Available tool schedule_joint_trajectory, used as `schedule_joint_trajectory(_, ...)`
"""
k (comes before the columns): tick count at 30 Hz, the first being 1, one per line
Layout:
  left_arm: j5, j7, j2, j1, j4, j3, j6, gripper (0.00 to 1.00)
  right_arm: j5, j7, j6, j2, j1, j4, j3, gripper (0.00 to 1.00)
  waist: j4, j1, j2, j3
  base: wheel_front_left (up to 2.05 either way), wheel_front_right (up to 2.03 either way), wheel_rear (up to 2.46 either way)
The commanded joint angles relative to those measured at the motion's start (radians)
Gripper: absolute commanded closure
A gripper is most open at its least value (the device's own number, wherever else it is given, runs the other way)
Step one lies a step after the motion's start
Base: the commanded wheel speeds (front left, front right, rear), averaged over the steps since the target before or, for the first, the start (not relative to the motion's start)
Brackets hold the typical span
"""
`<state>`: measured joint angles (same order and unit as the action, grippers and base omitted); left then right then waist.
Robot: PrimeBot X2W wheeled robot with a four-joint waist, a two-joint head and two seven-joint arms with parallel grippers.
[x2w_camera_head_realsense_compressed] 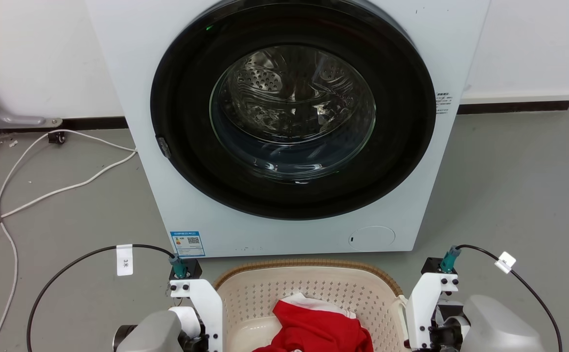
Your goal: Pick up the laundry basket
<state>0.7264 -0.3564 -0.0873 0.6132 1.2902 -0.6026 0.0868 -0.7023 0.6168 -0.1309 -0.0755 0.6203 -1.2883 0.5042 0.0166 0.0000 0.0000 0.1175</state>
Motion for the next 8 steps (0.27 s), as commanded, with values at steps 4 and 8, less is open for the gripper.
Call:
schedule_joint_trajectory(4, 0.006, 0.004, -0.004, 0.003, -0.002, -0.003, 0.000, 1.00, -0.002, -0.001, 0.000, -0.001, -0.008, -0.001, 0.003, 1.00, -0.001, 0.0000, 0.0000, 0.001, 0.00, 0.00, 0.00)
schedule_joint_trajectory(8, 0.007, 0.006, -0.003, 0.003, -0.002, -0.006, 0.000, 1.00, -0.002, -0.001, 0.000, -0.001, -0.010, -0.001, 0.003, 1.00, 0.000, 0.0000, 0.0000, 0.001, 0.00, 0.00, 0.00)
